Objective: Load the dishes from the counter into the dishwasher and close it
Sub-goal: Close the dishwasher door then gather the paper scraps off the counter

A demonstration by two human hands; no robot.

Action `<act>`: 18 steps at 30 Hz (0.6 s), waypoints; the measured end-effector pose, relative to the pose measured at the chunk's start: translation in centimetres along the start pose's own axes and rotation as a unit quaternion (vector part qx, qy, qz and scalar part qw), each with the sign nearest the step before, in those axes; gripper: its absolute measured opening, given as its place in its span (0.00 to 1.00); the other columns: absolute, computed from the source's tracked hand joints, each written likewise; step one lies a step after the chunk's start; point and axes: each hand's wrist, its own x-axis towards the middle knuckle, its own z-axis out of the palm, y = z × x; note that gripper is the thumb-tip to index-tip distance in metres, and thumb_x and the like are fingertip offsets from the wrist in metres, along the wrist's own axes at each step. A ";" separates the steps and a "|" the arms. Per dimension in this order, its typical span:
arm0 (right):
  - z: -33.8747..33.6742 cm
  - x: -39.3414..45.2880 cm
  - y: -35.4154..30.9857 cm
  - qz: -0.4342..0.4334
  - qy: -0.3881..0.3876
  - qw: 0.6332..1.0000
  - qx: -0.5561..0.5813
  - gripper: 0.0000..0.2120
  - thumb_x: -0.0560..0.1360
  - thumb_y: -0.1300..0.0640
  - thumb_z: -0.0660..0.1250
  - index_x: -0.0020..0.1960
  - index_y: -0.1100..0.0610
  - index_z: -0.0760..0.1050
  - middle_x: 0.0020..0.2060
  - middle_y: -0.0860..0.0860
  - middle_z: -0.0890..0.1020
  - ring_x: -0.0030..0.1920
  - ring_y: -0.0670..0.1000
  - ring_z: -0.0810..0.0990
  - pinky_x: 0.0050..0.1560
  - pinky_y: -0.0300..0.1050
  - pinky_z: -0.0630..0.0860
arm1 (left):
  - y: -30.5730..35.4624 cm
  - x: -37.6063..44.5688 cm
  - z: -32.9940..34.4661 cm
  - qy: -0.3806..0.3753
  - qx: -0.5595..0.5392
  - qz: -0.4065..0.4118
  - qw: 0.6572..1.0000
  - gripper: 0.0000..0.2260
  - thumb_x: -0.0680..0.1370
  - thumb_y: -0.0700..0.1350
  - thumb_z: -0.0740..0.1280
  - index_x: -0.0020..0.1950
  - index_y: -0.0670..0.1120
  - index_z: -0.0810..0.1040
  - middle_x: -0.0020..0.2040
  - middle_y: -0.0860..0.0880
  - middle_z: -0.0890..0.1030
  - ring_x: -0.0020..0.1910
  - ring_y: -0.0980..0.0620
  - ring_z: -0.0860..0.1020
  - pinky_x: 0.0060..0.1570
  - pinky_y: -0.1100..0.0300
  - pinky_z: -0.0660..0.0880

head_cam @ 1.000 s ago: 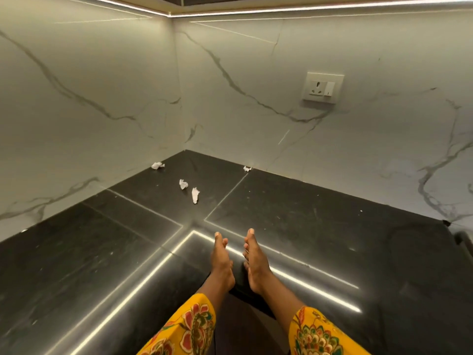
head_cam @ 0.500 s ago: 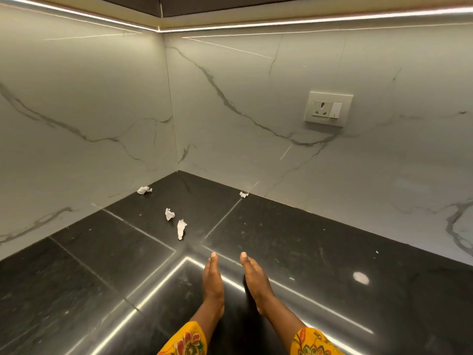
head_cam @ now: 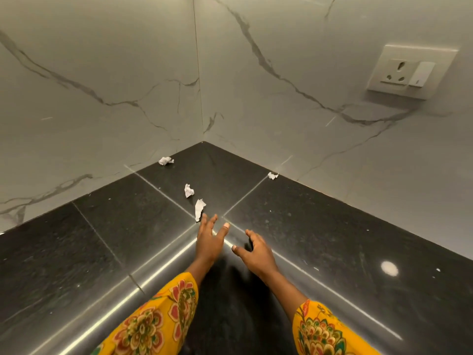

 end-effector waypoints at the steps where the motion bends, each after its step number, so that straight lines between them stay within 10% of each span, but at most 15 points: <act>1: 0.1 0.7 -0.2 -0.005 -0.005 1.000 -0.014 0.35 0.74 0.47 0.68 0.75 0.56 0.58 0.74 0.53 0.61 0.74 0.52 0.60 0.73 0.49 0.59 | -0.5 1.1 -0.4 0.001 0.041 0.020 0.999 0.26 0.78 0.50 0.66 0.74 0.47 0.65 0.78 0.48 0.52 0.77 0.47 0.51 0.74 0.50 0.53; 6: 0.7 5.2 -0.7 -0.007 -0.017 0.996 -0.083 0.36 0.74 0.48 0.67 0.76 0.56 0.54 0.76 0.54 0.53 0.77 0.52 0.50 0.75 0.50 0.44 | -2.0 6.2 -2.1 0.023 0.136 0.031 0.990 0.32 0.73 0.51 0.72 0.74 0.53 0.63 0.78 0.46 0.43 0.76 0.42 0.40 0.74 0.47 0.46; 18: -3.4 18.4 -0.8 0.063 0.029 0.991 -0.114 0.38 0.74 0.51 0.69 0.76 0.58 0.53 0.76 0.58 0.47 0.76 0.57 0.49 0.75 0.49 0.50 | -2.2 18.4 -2.4 0.045 0.176 0.018 0.983 0.38 0.72 0.53 0.72 0.76 0.46 0.57 0.77 0.40 0.42 0.76 0.40 0.41 0.75 0.46 0.49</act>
